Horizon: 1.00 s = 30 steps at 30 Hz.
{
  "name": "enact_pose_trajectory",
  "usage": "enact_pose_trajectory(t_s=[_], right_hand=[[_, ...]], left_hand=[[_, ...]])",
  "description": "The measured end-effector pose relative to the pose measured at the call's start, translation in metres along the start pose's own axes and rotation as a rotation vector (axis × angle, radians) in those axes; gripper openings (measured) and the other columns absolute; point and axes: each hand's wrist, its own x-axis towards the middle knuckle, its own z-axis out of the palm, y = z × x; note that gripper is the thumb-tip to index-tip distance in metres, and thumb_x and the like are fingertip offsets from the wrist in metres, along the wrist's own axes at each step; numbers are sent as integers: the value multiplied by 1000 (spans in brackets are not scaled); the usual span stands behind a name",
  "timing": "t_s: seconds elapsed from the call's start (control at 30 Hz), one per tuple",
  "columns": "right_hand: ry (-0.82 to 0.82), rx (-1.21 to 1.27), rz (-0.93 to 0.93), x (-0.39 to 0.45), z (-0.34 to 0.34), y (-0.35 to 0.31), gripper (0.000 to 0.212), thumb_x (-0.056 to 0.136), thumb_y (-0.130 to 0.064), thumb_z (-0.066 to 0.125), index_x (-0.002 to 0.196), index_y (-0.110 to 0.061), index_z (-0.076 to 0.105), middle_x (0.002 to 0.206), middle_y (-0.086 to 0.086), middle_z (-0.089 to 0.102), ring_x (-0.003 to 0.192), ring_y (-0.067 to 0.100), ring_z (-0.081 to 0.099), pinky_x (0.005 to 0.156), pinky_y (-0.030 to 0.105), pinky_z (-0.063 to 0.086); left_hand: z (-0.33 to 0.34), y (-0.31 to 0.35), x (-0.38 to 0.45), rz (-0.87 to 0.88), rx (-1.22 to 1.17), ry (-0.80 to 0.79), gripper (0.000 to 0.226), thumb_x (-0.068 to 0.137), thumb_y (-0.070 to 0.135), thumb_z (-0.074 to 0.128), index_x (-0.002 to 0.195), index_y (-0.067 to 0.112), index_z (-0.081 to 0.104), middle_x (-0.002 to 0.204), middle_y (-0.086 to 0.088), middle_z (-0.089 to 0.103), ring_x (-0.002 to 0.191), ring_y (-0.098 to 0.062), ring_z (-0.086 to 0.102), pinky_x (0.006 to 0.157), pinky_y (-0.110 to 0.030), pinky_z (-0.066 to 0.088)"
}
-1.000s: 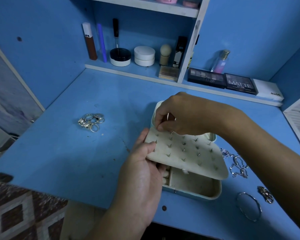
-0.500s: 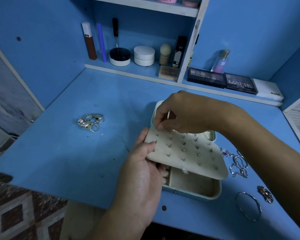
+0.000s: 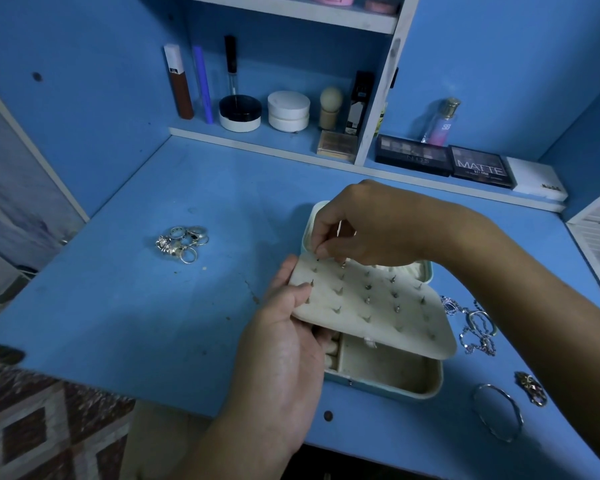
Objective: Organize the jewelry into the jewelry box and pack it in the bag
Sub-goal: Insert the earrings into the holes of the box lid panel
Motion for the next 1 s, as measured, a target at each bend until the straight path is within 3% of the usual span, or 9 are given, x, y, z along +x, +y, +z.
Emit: enact_pose_trajectory(t_s=[0.13, 0.47, 0.6, 0.8, 1.0], right_hand=[[10, -3, -5, -1, 1, 1, 16, 91, -23, 67, 82, -36, 69, 70, -23, 65, 72, -15, 57, 63, 2, 39], [2, 23, 37, -1, 2, 1, 8, 90, -33, 66, 90, -35, 74, 80, -23, 70, 79, -10, 62, 73, 14, 50], [-7, 1, 45, 0, 1, -2, 10, 89, -32, 64, 81, -35, 69, 77, -20, 68, 75, -4, 61, 70, 18, 50], [-30, -51, 42, 0, 3, -4, 13, 91, -33, 61, 80, -37, 65, 77, -23, 63, 74, -6, 57, 66, 14, 40], [-11, -33, 38, -1, 5, -2, 11, 92, -32, 63, 84, -34, 70, 78, -23, 64, 76, -7, 59, 70, 15, 44]], left_hand=[[0, 0, 0, 1, -1, 0, 41, 96, 5, 41, 130, 19, 60, 112, -3, 74, 111, -19, 66, 98, -36, 48], [1, 0, 0, 1, -17, -5, 41, 96, 5, 41, 129, 19, 60, 108, -2, 76, 107, -17, 68, 96, -36, 47], [-1, 0, 0, -1, 2, -25, 42, 96, 6, 41, 131, 20, 59, 111, -2, 75, 108, -17, 68, 92, -34, 47], [-1, 0, 0, 0, 15, -16, 42, 96, 5, 41, 130, 20, 59, 111, -3, 75, 112, -20, 66, 96, -36, 46], [0, 0, -1, 0, 5, 3, 40, 97, 5, 41, 128, 19, 60, 110, -4, 75, 112, -20, 67, 105, -42, 43]])
